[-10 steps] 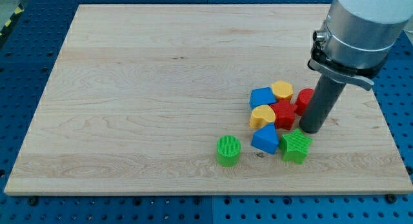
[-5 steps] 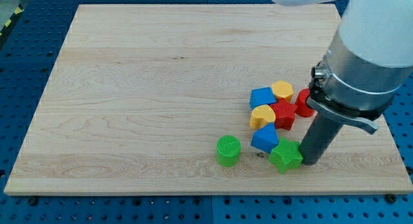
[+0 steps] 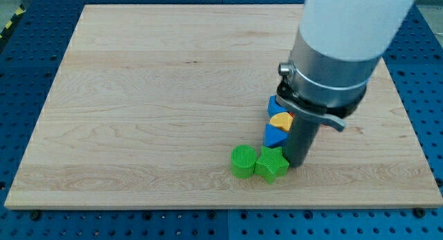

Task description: Slide the blue triangle to the top center

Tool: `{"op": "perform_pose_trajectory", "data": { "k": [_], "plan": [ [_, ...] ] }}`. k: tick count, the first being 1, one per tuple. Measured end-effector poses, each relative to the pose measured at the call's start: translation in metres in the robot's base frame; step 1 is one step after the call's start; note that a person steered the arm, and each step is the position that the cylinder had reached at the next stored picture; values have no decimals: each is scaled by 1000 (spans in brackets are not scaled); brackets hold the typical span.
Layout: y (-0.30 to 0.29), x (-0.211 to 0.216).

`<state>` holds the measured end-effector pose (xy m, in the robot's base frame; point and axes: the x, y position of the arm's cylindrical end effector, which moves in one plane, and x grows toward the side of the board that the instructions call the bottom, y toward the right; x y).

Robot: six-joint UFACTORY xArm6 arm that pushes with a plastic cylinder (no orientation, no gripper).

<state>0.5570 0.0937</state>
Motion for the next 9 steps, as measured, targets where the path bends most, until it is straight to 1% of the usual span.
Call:
{"op": "perform_pose_trajectory", "data": {
  "k": [2,4,5,6,8,9],
  "plan": [
    [-32,-35],
    [-39,-43],
    [-52,-64],
    [-54,-70],
    [-58,-70],
    [-80,-70]
  ]
}}
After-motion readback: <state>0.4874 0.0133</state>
